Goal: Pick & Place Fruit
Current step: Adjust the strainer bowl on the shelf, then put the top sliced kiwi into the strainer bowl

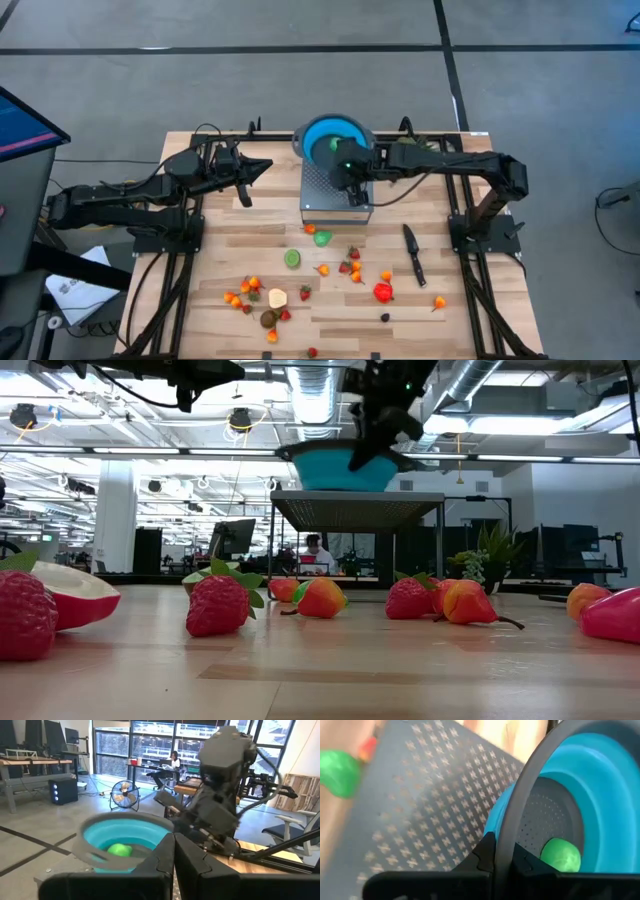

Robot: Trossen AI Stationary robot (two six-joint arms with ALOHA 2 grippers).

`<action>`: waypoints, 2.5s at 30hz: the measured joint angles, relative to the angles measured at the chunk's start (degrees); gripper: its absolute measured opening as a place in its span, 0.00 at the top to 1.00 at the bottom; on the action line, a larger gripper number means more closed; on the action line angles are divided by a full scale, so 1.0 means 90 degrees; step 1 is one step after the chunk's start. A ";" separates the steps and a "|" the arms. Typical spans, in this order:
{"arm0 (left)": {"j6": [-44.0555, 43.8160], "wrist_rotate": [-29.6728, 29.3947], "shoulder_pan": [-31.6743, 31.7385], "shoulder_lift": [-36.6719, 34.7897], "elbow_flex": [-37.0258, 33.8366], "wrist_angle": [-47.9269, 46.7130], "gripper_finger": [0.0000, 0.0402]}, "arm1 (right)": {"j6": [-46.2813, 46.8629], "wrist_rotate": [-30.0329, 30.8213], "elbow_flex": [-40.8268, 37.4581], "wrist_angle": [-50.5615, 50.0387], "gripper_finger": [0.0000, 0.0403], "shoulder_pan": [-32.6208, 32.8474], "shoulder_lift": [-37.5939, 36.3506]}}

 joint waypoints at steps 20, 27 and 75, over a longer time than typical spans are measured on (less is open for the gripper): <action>-0.0014 0.0002 0.0000 0.0002 0.0000 0.0004 1.00 | 0.1773 0.0022 0.0518 -0.1131 1.00 0.1144 -0.0023; -0.0014 0.0002 0.0000 0.0002 0.0000 0.0002 1.00 | 0.2170 0.0042 0.0521 -0.1123 1.00 0.1343 0.0183; -0.0013 0.0012 0.0000 0.0002 0.0000 0.0002 1.00 | 0.4556 -0.0068 0.2012 -0.4332 0.92 0.2097 0.0169</action>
